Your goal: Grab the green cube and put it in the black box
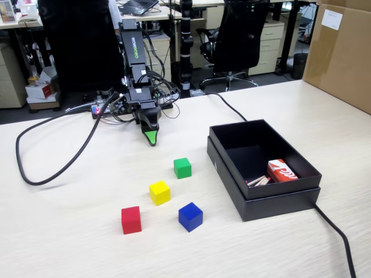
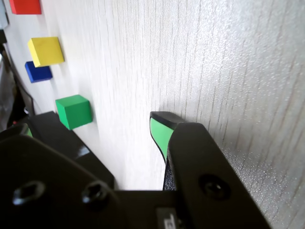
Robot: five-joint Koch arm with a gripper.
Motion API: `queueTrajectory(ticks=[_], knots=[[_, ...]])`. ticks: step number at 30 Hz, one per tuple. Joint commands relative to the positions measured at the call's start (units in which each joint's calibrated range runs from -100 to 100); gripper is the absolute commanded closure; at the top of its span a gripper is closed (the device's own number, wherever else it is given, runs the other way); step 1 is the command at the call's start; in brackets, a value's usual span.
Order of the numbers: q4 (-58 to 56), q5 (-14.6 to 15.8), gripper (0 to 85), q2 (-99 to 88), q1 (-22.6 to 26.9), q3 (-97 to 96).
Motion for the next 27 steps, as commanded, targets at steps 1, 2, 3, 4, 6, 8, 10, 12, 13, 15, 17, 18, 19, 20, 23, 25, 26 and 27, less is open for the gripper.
queueTrajectory(ticks=[1, 2, 3, 4, 6, 8, 10, 12, 13, 15, 17, 18, 19, 20, 23, 25, 26, 27], knots=[[-2.0, -0.2, 36.6, 0.3, 0.0, -0.4], [-2.0, -0.2, 36.6, 0.4, 0.0, -0.4], [-2.0, -0.2, 36.6, 0.3, 0.0, -0.4], [-2.0, -0.2, 36.6, 0.4, 0.0, -0.4], [-2.0, -0.2, 36.6, 0.4, 0.0, -0.4], [-2.0, -0.2, 36.6, 0.4, 0.0, -0.4], [-2.0, -0.2, 36.7, 0.3, 0.0, -0.5], [-2.0, -0.1, 36.7, 0.4, 0.0, -0.4], [-2.0, 0.0, 36.7, 0.4, 0.3, -0.4], [-2.0, 0.1, 36.8, 0.3, 0.5, -0.4], [-2.0, 0.1, 37.1, 0.3, 0.6, -0.1], [-2.0, 0.1, 37.1, 0.3, 0.7, 0.0], [-2.0, 0.0, 37.2, 0.4, 0.8, 0.2], [-2.1, 0.0, 37.5, 0.5, 0.9, 0.4], [-6.8, 0.0, 37.8, 0.6, 1.0, 3.1], [-11.0, 0.2, 37.8, 0.5, 1.0, 5.9], [-12.9, 0.2, 37.8, 0.5, 1.0, 7.1], [-14.7, 0.2, 37.8, 0.6, 1.1, 8.7]])
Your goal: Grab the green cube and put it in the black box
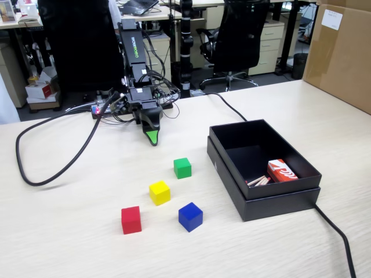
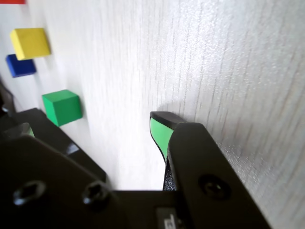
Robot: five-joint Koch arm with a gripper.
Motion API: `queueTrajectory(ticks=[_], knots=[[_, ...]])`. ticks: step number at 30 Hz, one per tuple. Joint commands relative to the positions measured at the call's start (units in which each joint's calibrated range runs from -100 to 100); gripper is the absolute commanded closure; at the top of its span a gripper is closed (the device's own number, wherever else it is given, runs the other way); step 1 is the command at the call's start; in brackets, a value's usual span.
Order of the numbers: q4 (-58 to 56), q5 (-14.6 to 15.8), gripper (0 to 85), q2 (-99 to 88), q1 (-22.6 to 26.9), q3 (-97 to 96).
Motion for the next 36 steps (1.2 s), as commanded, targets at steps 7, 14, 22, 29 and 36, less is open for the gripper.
queueTrajectory(ticks=[7, 14, 22, 29, 36], knots=[[-24.8, 2.9, 37.8, 7.0, 1.7, 22.0], [-33.0, 5.2, 37.9, 27.6, 3.5, 45.5], [-37.9, 5.4, 38.0, 57.9, 4.7, 70.6], [-37.9, 5.4, 37.9, 74.9, 4.5, 78.7], [-37.9, 5.4, 38.0, 82.7, 4.2, 80.8]])
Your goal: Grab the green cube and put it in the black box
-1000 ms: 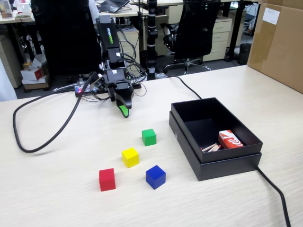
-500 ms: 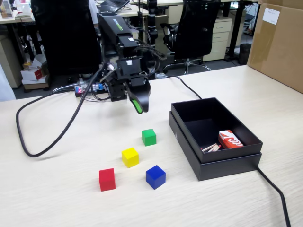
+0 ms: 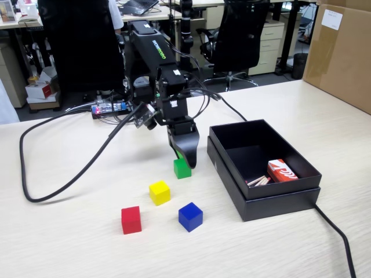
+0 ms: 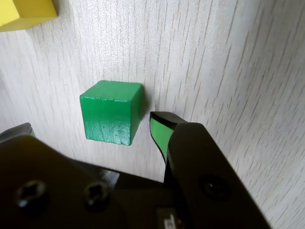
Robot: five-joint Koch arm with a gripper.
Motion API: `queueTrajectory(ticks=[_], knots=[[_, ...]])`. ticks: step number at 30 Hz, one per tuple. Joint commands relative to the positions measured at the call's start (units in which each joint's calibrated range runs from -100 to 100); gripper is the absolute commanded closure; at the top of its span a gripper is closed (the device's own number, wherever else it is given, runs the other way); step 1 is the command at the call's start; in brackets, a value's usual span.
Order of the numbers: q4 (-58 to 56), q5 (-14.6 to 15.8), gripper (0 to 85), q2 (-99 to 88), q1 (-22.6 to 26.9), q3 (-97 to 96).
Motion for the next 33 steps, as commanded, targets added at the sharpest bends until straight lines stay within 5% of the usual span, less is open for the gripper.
queueTrajectory(ticks=[1, 6, 11, 16, 21, 33], knots=[[-0.4, -0.1, 38.0, 0.9, -0.1, 4.3], [-0.9, -0.1, 38.7, 2.6, -0.5, 3.9], [-1.1, -0.1, 48.3, 3.2, -0.5, 3.3], [-1.3, 0.4, 60.2, 4.6, -0.7, 3.3], [-1.3, 0.8, 83.9, 4.9, -1.1, 3.0], [-3.6, 2.3, 84.6, -39.9, 4.2, -2.8]])
